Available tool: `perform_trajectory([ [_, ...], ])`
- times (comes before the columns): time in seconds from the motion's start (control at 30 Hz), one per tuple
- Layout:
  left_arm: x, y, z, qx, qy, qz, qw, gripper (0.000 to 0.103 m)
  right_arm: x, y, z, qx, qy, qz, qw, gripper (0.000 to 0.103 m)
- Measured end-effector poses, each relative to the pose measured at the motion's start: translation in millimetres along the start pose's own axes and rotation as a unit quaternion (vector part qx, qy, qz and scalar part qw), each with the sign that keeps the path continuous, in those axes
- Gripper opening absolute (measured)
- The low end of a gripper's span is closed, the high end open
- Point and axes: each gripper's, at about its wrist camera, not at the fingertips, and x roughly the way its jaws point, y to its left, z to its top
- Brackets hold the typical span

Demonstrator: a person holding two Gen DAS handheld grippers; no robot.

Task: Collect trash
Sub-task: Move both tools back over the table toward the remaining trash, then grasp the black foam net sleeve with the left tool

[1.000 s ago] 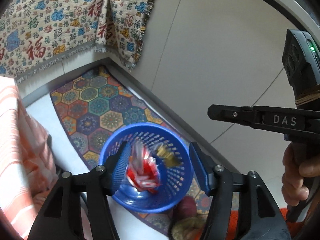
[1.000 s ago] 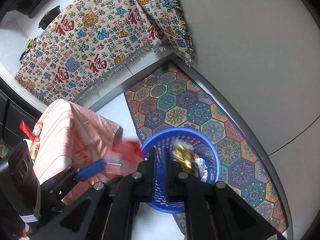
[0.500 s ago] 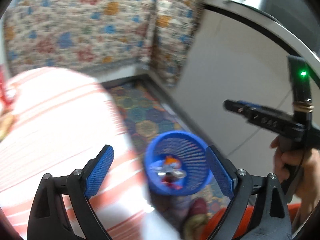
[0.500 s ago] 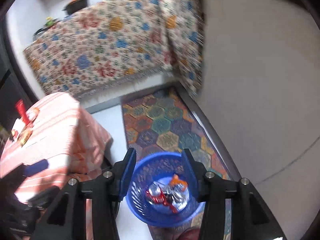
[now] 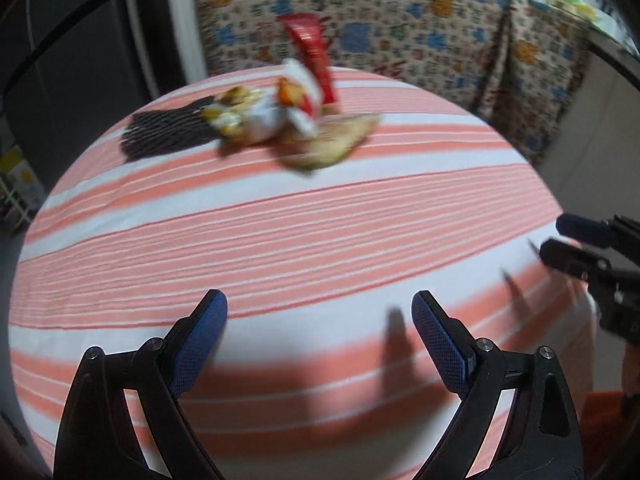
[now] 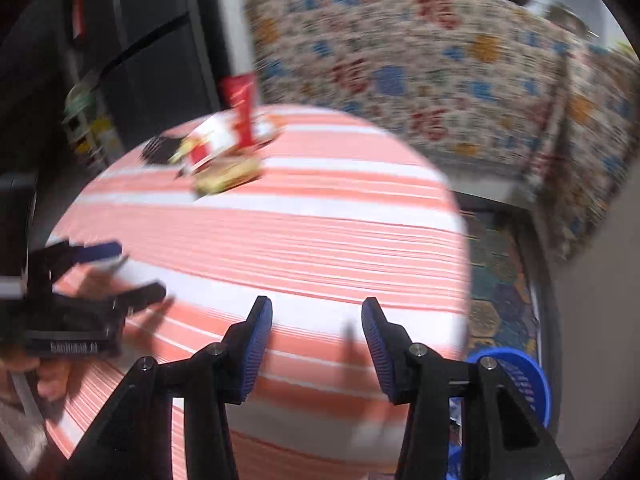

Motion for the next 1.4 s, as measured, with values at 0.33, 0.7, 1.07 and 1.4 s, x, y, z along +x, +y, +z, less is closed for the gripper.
perform_trajectory([
  [0.33, 24, 81, 11, -0.014, 0.013, 0.016, 0.9997, 0.103, 46, 41, 12, -0.031, 0.035, 0.013, 0.999, 0.048],
  [0.7, 14, 149, 136, 0.13, -0.049, -0.079, 0.9872, 0.102, 51, 43, 16, -0.046, 0.019, -0.003, 0.999, 0.051],
  [1.07, 120, 184, 206, 0.113, 0.053, -0.186, 0.9745, 0.102, 52, 41, 17, -0.043, 0.018, 0.0, 0.999, 0.053],
  [1.4, 90, 158, 141, 0.22, 0.121, -0.274, 0.9283, 0.096, 53, 42, 18, -0.042, 0.018, 0.002, 0.999, 0.054],
])
